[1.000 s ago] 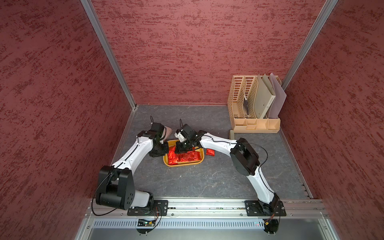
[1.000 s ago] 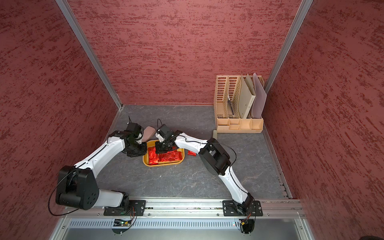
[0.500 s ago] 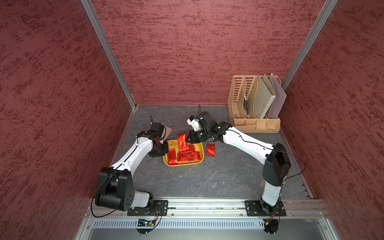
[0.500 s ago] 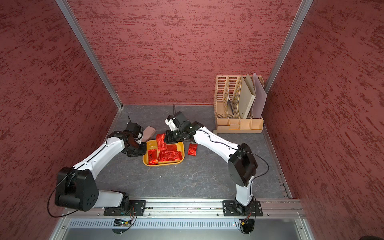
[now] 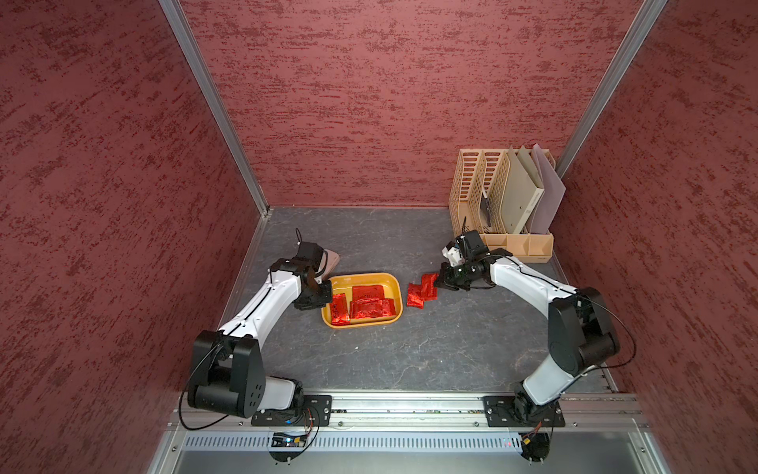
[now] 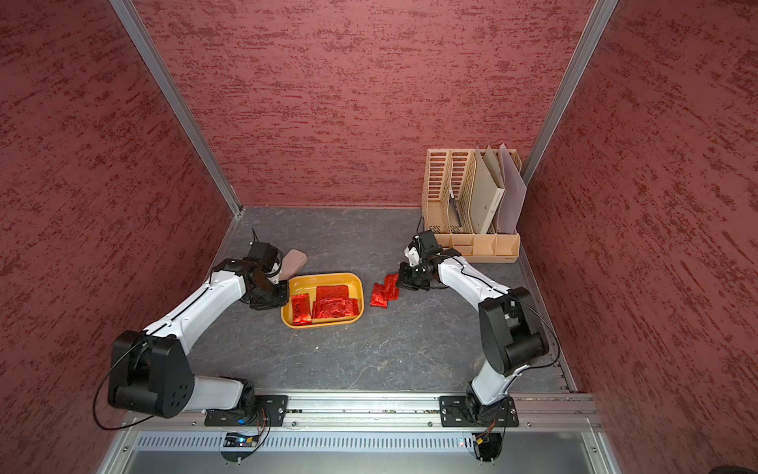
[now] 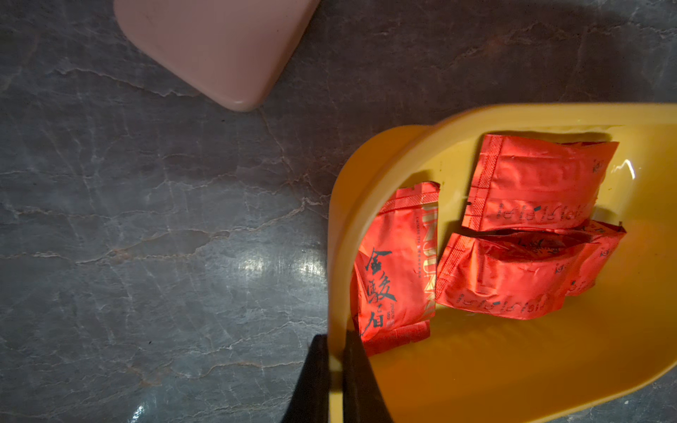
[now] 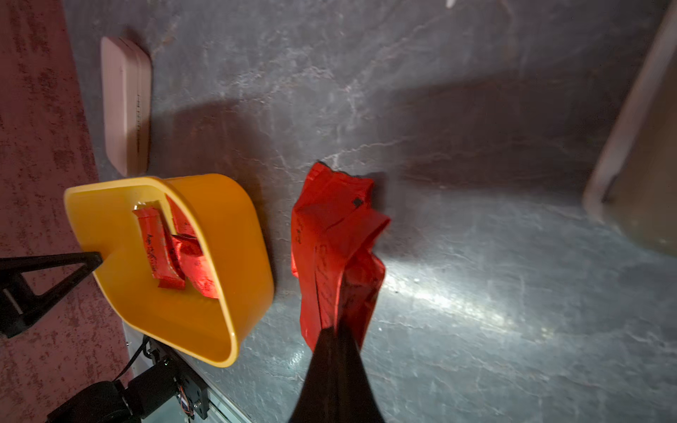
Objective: Take the tea bags out of the storage box
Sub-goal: Place the tea bag at the center of the board.
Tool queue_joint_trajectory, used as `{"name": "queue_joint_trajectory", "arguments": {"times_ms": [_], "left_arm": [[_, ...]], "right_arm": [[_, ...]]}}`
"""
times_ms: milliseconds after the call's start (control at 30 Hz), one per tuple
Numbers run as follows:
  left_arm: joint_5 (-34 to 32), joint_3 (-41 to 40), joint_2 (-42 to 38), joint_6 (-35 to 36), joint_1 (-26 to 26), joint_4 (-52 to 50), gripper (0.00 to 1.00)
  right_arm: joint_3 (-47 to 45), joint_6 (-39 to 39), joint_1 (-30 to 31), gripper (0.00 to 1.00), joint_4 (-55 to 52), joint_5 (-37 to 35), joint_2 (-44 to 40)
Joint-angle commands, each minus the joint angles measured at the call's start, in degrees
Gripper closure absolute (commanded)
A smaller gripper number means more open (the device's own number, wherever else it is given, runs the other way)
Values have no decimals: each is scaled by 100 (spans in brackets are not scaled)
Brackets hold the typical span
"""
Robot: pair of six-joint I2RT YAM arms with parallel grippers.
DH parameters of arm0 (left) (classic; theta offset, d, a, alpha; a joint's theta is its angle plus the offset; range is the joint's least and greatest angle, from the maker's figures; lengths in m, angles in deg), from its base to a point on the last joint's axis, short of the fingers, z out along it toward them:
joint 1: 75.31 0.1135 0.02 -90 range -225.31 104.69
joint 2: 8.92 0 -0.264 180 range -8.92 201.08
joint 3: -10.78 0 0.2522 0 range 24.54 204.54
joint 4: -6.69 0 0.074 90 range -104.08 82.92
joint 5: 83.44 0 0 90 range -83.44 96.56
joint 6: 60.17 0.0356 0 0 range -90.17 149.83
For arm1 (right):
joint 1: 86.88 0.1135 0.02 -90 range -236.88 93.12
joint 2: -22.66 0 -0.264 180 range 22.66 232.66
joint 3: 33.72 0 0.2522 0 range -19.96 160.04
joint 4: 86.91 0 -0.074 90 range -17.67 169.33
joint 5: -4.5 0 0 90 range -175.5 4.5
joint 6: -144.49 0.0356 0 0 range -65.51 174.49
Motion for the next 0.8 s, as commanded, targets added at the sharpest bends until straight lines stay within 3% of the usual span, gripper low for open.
{"name": "queue_joint_trajectory", "arguments": {"times_ms": [0, 433, 767], "left_arm": [[-32, -51, -126, 20, 45, 137, 100], [-30, -44, -122, 20, 42, 138, 100], [7, -59, -117, 7, 40, 149, 100]], "right_arm": [[71, -400, -133, 100, -23, 345, 225], [311, -878, -552, 100, -216, 497, 992], [335, -1022, -628, 100, -412, 416, 1059]]}}
